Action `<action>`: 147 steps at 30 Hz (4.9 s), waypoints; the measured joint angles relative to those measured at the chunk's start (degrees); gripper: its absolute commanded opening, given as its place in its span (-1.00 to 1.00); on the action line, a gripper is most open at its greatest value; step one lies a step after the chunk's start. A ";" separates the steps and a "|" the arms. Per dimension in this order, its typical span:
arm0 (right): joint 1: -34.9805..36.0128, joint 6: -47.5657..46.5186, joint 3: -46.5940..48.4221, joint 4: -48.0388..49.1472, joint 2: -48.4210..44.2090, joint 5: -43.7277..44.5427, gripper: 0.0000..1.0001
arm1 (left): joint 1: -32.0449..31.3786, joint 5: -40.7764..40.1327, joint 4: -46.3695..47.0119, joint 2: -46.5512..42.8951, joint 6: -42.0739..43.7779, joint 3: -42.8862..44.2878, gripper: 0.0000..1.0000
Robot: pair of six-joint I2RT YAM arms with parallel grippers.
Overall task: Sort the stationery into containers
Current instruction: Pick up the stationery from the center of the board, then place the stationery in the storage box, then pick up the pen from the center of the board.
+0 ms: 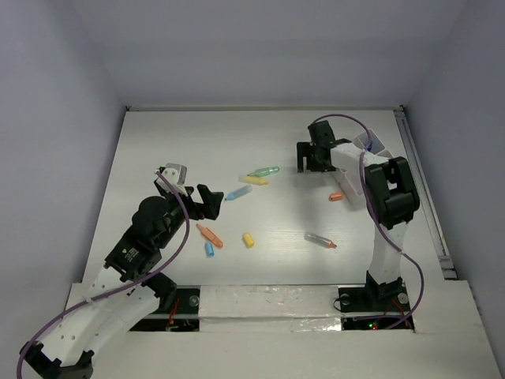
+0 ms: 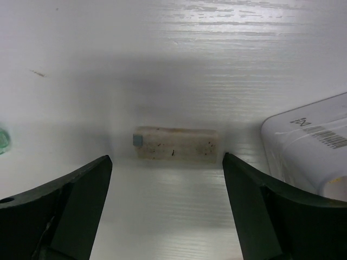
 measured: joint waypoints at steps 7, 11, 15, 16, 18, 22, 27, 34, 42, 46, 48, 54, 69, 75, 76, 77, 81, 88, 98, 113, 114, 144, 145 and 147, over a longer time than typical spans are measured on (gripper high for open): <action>1.03 -0.13 3.17 0.13 2.58 2.80 0.35 | 0.00 0.00 0.02 0.00 0.02 0.00 0.98; 1.11 -0.20 3.58 0.28 2.84 3.63 0.00 | 0.00 0.00 0.02 0.00 0.00 0.00 0.98; 1.25 -0.20 3.50 0.50 2.73 3.85 -0.12 | 0.00 0.00 0.02 0.00 0.02 0.00 0.98; 1.33 -0.22 3.23 0.66 2.38 4.02 -0.12 | 0.00 0.00 0.02 0.00 0.02 0.00 0.98; 1.57 -0.22 1.68 1.33 0.87 4.26 -0.12 | 0.00 0.00 0.02 0.02 0.02 0.00 0.98; 1.92 -0.61 -1.11 1.18 -5.44 6.05 -0.13 | 0.00 0.00 0.02 0.00 0.02 0.00 0.98; 1.84 -1.14 -1.55 2.34 -14.67 10.10 -0.11 | 0.00 0.00 0.02 0.00 0.02 0.00 0.98; -0.20 -2.14 -2.95 2.12 -17.46 16.57 -0.09 | 0.00 0.00 0.02 -0.15 0.02 0.00 0.98; -2.12 -3.19 -4.33 -0.96 -16.33 21.99 0.11 | 0.00 0.20 0.02 -0.15 0.02 0.00 0.98; -2.19 -3.56 -4.33 -1.03 -16.33 22.93 0.34 | 0.00 0.37 0.02 -0.15 0.02 0.00 0.98; -2.36 -3.63 -4.33 -1.03 -16.33 23.04 0.43 | 0.00 0.39 0.02 -0.15 0.00 0.00 0.98; -2.36 -3.63 -4.33 -1.03 -16.33 23.02 0.55 | 0.00 0.39 0.02 -0.09 0.00 0.00 0.98; 5.07 1.27 -16.55 -3.82 -33.57 12.79 -0.46 | 0.39 0.42 0.02 0.07 0.02 0.00 0.98; 13.35 10.75 -32.11 -7.39 -48.54 2.73 -0.32 | 0.42 0.66 0.04 0.04 0.02 0.00 0.98; 14.34 13.03 -34.27 -8.33 -50.51 1.46 -0.17 | 0.42 0.70 0.07 0.04 0.02 0.00 0.98; 15.17 14.88 -36.24 -9.27 -52.43 0.20 0.02 | 0.42 0.79 0.07 0.00 0.00 0.00 0.98; 18.64 21.94 -40.22 -12.90 -56.96 -4.13 0.94 | 0.42 1.09 0.07 -0.22 0.00 0.00 0.98; 20.65 29.27 -42.91 -13.18 -56.65 -7.19 0.99 | 0.42 1.29 0.04 -1.55 0.02 0.00 0.98; 20.98 35.91 -48.63 -10.29 -54.31 -8.04 1.00 | 0.42 1.46 0.04 -1.60 0.02 0.00 0.98; 21.00 38.25 -47.32 -5.86 -46.12 0.74 0.99 | 0.42 1.44 0.04 -1.36 0.00 0.00 0.98; 21.00 38.27 -47.10 -5.75 -45.70 1.66 0.98 | 0.42 1.44 0.07 -1.33 0.00 0.00 0.98; 21.31 35.30 -35.32 -4.61 -27.93 19.41 0.03 | 0.44 5.81 0.04 1.77 -1.25 0.00 0.98; 21.31 35.15 -35.21 -4.17 -27.69 19.58 -0.13 | 0.44 6.71 0.09 1.92 -1.64 0.00 0.98; 21.31 34.91 -35.12 -3.52 -27.52 19.87 -0.28 | 0.44 9.09 0.24 2.03 -3.23 0.00 0.91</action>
